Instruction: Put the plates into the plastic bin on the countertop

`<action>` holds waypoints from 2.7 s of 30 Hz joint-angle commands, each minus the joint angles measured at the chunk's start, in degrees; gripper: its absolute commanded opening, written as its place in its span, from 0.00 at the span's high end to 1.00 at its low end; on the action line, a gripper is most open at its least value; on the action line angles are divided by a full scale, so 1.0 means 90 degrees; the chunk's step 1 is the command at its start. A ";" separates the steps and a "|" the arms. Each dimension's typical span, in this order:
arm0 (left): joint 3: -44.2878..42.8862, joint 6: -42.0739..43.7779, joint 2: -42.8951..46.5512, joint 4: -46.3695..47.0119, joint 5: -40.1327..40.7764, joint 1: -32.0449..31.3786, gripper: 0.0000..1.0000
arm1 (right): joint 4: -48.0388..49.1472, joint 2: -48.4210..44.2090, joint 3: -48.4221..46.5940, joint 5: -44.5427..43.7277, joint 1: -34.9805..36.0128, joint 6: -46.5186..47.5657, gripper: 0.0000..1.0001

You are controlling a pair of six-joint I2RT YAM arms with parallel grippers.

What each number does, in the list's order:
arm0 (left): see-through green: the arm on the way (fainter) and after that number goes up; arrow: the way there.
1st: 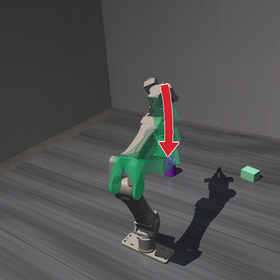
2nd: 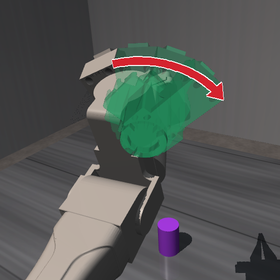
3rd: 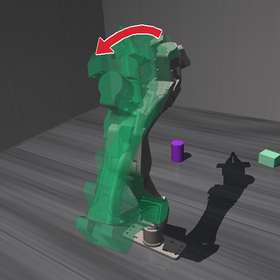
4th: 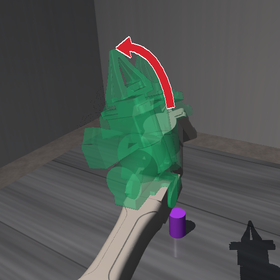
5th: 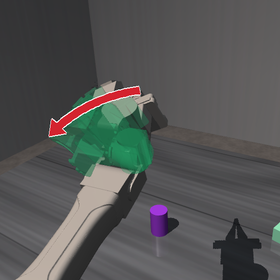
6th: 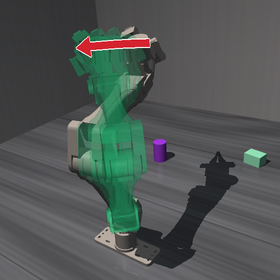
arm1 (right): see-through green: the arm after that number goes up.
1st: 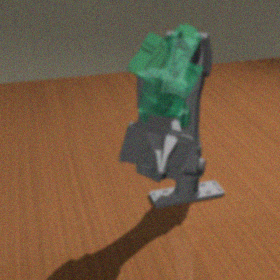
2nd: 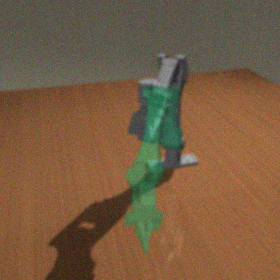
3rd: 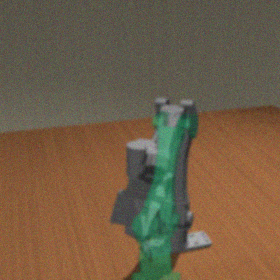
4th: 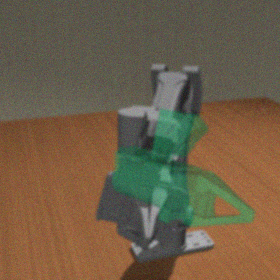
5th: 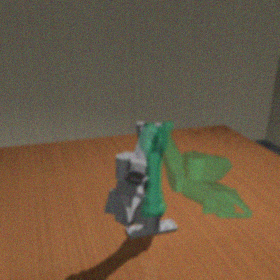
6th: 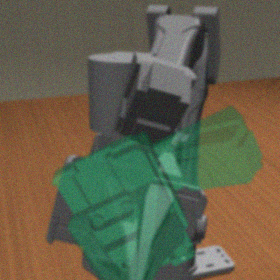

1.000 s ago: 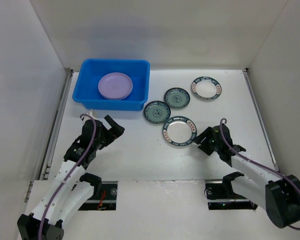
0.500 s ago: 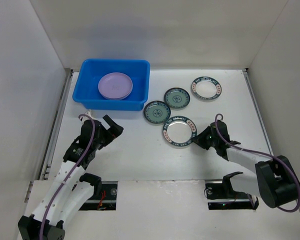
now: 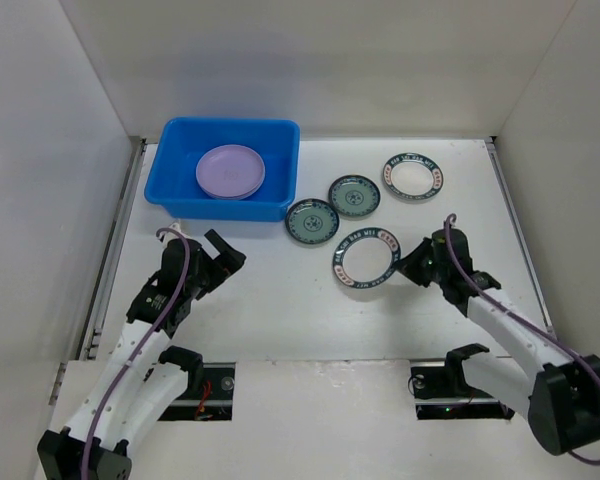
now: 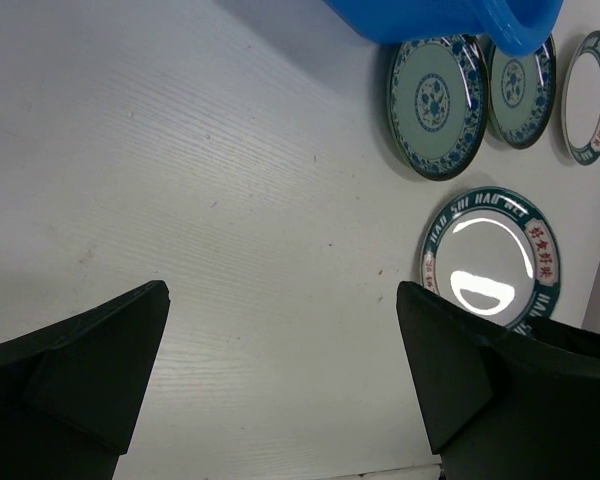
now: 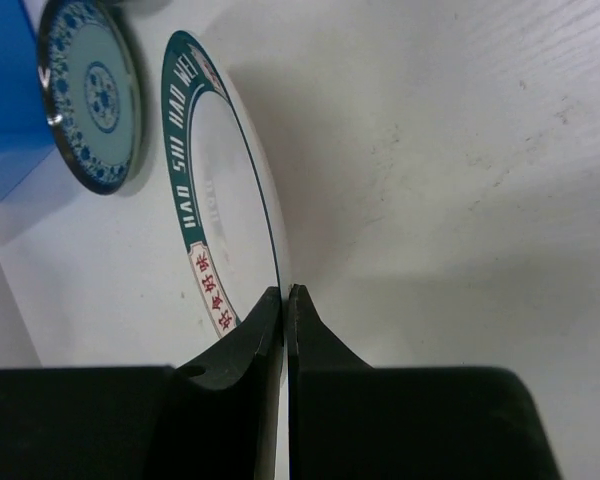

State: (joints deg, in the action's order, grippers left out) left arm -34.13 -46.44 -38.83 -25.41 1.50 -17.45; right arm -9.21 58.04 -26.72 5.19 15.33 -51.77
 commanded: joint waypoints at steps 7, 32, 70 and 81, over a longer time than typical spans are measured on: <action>-0.0007 -0.0085 -0.0090 0.0177 -0.0088 0.0099 0.00 | -0.1770 -0.0484 -0.2722 -0.0362 0.0117 0.0684 0.98; 0.0491 -0.0495 0.1248 -0.0077 0.0039 -0.0223 0.00 | 0.3757 0.6987 -0.7938 0.1318 0.1855 0.0596 0.99; 0.0482 -0.0524 0.1951 -0.0858 0.0029 -0.0448 0.00 | 0.3114 0.9694 -1.1407 0.0908 0.2207 0.1093 0.54; 0.0414 -0.0553 0.1785 -0.0780 0.0009 -0.0605 0.00 | 0.3455 0.6924 -0.8666 0.0206 0.2052 0.1660 0.32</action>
State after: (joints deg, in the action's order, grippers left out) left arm -29.69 -48.38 -21.96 -31.03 1.56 -22.41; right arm 16.69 131.68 -109.56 11.09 34.65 -39.57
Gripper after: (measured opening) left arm 0.997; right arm 0.671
